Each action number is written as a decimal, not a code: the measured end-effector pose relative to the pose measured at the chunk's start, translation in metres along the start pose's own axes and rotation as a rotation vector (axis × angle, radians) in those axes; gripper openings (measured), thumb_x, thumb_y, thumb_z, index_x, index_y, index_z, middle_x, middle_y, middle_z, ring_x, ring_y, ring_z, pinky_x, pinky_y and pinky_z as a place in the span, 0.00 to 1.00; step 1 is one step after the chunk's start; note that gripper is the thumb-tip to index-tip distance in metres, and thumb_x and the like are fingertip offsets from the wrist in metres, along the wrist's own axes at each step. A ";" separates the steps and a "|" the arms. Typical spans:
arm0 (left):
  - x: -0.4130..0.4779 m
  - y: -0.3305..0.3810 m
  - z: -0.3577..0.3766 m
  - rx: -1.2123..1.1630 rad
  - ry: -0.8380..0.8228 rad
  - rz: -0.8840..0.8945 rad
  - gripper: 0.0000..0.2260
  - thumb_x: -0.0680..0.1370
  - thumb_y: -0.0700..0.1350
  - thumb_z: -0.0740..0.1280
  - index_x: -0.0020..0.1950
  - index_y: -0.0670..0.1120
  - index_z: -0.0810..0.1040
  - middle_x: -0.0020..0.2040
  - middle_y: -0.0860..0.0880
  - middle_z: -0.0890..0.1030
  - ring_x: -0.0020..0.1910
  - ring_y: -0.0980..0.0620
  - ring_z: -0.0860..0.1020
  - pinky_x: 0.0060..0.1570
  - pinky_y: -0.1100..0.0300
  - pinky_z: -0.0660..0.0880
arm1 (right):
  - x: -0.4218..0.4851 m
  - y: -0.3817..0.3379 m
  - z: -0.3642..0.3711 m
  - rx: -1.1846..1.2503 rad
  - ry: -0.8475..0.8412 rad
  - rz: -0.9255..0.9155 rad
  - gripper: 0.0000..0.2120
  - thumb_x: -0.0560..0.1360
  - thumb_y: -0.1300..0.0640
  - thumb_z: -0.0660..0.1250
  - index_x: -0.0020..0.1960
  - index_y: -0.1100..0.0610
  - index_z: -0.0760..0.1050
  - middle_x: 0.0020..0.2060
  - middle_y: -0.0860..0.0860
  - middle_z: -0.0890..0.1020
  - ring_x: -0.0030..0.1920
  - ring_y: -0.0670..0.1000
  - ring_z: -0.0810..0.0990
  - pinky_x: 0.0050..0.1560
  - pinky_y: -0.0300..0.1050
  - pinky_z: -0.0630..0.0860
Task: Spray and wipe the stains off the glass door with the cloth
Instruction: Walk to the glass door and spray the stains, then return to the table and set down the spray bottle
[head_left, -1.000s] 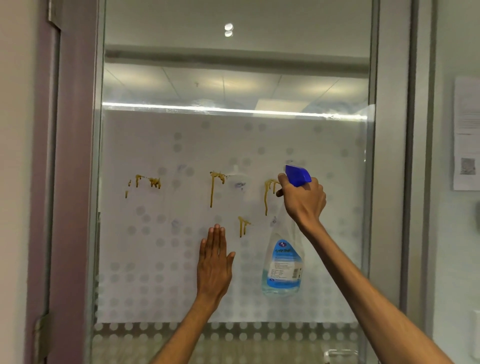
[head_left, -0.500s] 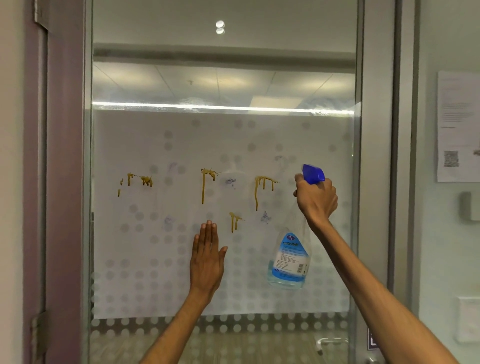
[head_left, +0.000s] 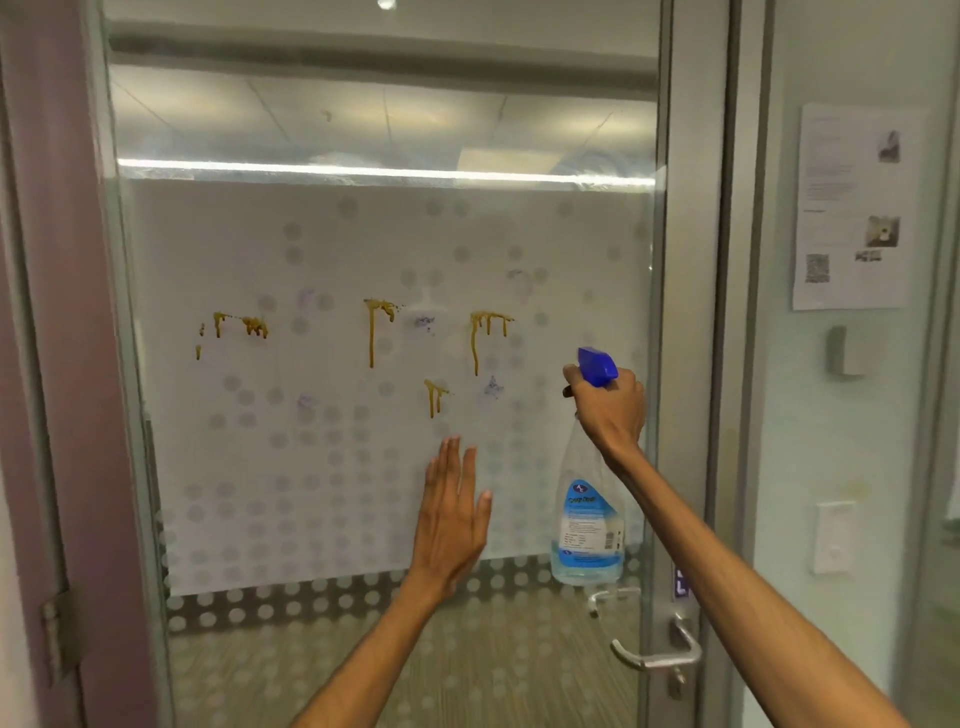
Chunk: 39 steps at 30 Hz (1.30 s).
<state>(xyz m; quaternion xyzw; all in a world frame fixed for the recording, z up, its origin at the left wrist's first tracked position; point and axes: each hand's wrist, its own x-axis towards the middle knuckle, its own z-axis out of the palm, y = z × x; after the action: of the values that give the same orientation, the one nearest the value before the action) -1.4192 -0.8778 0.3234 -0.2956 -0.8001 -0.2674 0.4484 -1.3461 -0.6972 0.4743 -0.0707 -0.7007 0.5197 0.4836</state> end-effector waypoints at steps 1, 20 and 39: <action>-0.008 0.013 0.004 -0.078 -0.038 -0.019 0.26 0.83 0.52 0.55 0.79 0.42 0.60 0.80 0.42 0.59 0.80 0.47 0.57 0.79 0.51 0.55 | -0.008 0.005 -0.003 -0.017 -0.007 0.009 0.11 0.74 0.52 0.70 0.34 0.52 0.75 0.32 0.55 0.84 0.36 0.61 0.83 0.43 0.57 0.83; -0.118 0.160 0.052 -0.816 -0.824 0.067 0.21 0.68 0.57 0.77 0.56 0.54 0.74 0.45 0.54 0.84 0.40 0.62 0.82 0.38 0.70 0.78 | -0.160 0.066 -0.133 -0.240 0.209 0.229 0.14 0.75 0.56 0.69 0.32 0.58 0.72 0.24 0.51 0.75 0.29 0.55 0.82 0.28 0.40 0.74; -0.288 0.491 0.009 -1.072 -1.329 0.230 0.28 0.66 0.50 0.81 0.61 0.40 0.79 0.50 0.42 0.85 0.46 0.49 0.83 0.47 0.51 0.81 | -0.338 0.058 -0.476 -0.406 0.671 0.464 0.15 0.76 0.49 0.72 0.42 0.61 0.78 0.37 0.55 0.81 0.43 0.59 0.85 0.41 0.46 0.77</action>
<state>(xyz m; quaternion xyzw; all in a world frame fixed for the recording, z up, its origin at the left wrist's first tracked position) -0.9523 -0.6037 0.1476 -0.6417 -0.6275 -0.3333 -0.2889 -0.8361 -0.5603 0.2202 -0.4837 -0.5587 0.4148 0.5309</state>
